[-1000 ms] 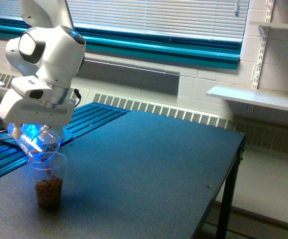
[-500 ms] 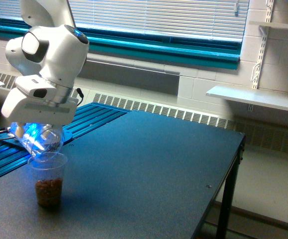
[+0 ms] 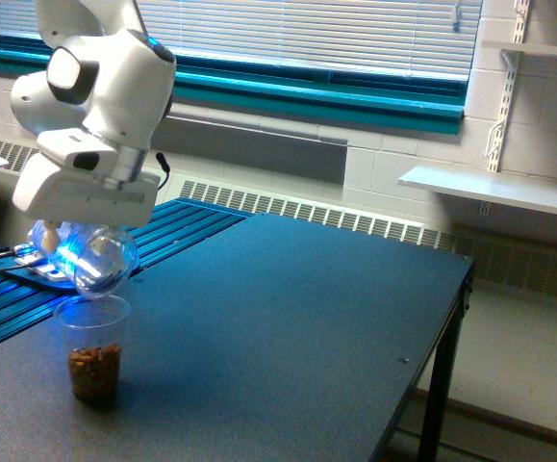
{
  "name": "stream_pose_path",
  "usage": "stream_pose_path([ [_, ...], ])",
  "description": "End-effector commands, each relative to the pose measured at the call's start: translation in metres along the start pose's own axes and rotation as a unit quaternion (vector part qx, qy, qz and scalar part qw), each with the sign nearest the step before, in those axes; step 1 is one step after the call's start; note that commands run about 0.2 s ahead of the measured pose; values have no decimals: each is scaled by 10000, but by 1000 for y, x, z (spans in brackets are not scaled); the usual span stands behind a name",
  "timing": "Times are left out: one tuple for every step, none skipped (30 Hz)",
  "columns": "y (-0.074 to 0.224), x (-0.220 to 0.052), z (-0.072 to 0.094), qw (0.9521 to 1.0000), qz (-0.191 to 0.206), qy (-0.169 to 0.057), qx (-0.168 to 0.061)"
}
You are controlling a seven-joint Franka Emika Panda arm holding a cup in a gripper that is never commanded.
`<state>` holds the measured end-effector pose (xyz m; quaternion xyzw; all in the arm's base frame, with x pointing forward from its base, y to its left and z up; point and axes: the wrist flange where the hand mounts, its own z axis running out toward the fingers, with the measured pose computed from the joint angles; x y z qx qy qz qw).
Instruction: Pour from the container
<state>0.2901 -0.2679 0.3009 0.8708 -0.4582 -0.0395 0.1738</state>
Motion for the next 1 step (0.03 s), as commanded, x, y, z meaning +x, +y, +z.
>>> stream_pose_path([
  [5, -1, -11, 9999, 65, 81, 137],
])
